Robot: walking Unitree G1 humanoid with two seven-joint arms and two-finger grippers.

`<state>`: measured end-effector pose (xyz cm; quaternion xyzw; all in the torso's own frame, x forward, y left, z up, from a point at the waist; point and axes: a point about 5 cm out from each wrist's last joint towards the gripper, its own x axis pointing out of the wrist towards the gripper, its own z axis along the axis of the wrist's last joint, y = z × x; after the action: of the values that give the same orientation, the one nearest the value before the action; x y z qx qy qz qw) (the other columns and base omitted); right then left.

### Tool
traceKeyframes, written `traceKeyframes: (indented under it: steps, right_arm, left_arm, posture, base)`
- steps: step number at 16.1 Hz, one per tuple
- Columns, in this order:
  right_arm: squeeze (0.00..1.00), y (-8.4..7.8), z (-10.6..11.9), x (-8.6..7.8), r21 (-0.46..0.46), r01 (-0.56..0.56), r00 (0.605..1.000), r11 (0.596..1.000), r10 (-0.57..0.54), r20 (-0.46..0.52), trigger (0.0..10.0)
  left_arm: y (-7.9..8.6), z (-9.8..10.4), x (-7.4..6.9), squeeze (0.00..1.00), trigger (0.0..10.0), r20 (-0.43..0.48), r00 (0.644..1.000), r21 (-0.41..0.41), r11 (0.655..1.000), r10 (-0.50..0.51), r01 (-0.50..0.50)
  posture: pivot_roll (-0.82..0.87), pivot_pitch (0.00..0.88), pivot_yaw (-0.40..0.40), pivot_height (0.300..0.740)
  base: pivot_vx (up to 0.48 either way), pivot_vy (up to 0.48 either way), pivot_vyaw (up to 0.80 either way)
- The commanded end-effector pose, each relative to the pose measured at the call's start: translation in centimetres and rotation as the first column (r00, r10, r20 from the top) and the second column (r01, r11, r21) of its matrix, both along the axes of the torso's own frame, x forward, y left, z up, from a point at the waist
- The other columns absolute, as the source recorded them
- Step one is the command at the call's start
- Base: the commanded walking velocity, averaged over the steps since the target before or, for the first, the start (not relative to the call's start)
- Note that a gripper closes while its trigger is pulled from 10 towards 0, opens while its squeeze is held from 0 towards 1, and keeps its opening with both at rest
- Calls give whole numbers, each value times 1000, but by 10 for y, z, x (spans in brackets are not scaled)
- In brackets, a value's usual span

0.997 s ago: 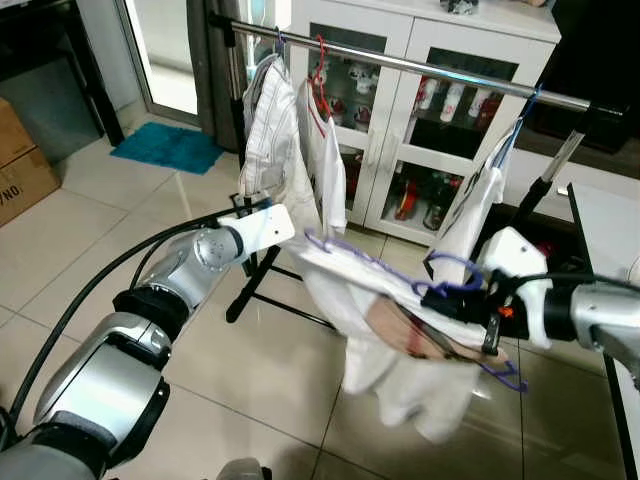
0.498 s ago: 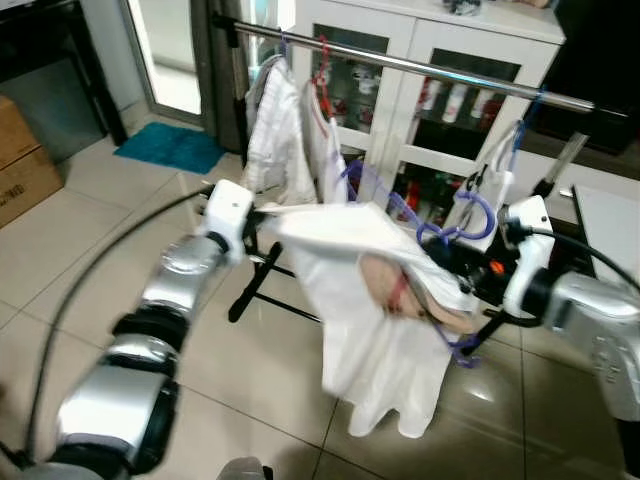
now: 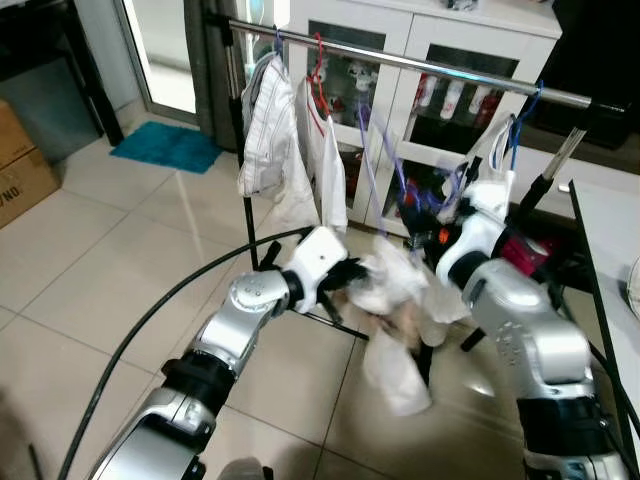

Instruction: Hang hanger

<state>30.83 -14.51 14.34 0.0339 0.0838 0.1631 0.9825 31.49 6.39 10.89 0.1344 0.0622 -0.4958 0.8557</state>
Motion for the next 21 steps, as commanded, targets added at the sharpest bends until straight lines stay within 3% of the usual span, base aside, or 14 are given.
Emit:
traceKeyframes:
  steps: [1, 4, 5, 7, 8, 9, 10, 11, 12, 13, 15, 18, 20, 21]
  right_arm:
    - [0, -8, 8, 6, 23, 77, 996, 997, -78, 52, 0]
    - [0, -30, 8, 11, 54, 222, 970, 974, -226, 94, 0]
    - [0, -45, 9, 12, 143, 317, 937, 937, -333, 102, 0]
    - [0, -53, 12, 12, 247, 360, 915, 899, -392, 95, 0]
    - [0, -53, 12, 9, 236, 349, 920, 907, -380, 101, 6118]
    - [0, -47, 3, 4, 178, 306, 943, 935, -324, 78, 10000]
    - [0, -39, -6, -6, 127, 245, 966, 961, -253, 52, 10000]
    - [0, -36, -10, -10, 108, 226, 972, 968, -232, 45, 10000]
    - [0, -30, -18, -20, 49, 194, 980, 980, -196, 31, 10000]
    - [0, -22, -36, -39, 33, 189, 981, 981, -188, -44, 10000]
    - [0, -15, -42, -51, 12, 166, 985, 986, -165, -51, 10000]
    - [0, -23, -32, -54, -92, 209, 978, 974, -207, 40, 10000]
    - [0, -34, -15, -57, -61, 264, 962, 963, -258, 92, 10000]
    - [0, -34, -11, -58, -47, 258, 963, 965, -253, 94, 10000]
  left_arm:
    - [-1, 9, -4, 0, 0, 7, 1000, -14, 999, -29, 29]
    - [21, 16, -17, 0, 0, -8, 999, -32, 999, 39, -39]
    - [32, 18, -26, 0, 0, -46, 997, -67, 996, 62, -65]
    - [48, 14, -28, 0, 0, -80, 985, -64, 986, 151, -156]
    - [63, 10, -26, 0, 0, -98, 961, -45, 964, 257, -262]
    - [77, 8, -23, 0, 0, -95, 921, -22, 924, 379, -382]
    - [88, 8, -20, 0, 0, -69, 866, -18, 868, 494, -497]
    - [91, 10, -20, 0, 0, -58, 847, -22, 847, 529, -530]
    - [93, 16, -21, 0, 1412, -39, 819, -64, 816, 572, -574]
    - [94, 22, -29, 0, 9804, -102, 774, -143, 761, 625, -633]
    - [95, 25, -35, 0, 10000, -112, 731, -191, 708, 673, -680]
    - [97, 30, -36, 0, 10000, -132, 688, -253, 647, 713, -719]
    - [97, 40, -36, 0, 10000, -64, 618, -379, 554, 784, -741]
    - [92, 42, -36, 0, 10000, -79, 636, -401, 559, 768, -725]
  posture:
    - [-32, 0, -25, 740]
    - [-13, 0, -36, 740]
    - [3, 0, -41, 740]
    - [4, 0, -41, 740]
    - [4, 0, -41, 740]
    - [4, 0, -40, 740]
    - [10, 0, -49, 740]
    - [10, 0, -49, 740]
    - [18, 0, -58, 740]
    - [25, 0, -47, 740]
    - [27, 0, -36, 740]
    - [26, 0, -26, 740]
    - [18, 0, -14, 740]
    - [15, 0, -11, 740]
  base:
    - [0, 0, 0]
    - [0, 0, 0]
    - [0, 0, 0]
    - [0, 0, 0]
    - [0, 0, 0]
    - [0, 0, 0]
    - [0, 0, 0]
    - [0, 0, 0]
    - [0, 0, 0]
    - [0, 0, -800]
    - [0, 0, -800]
    - [0, 0, -800]
    - [0, 0, -800]
    - [0, 0, -800]
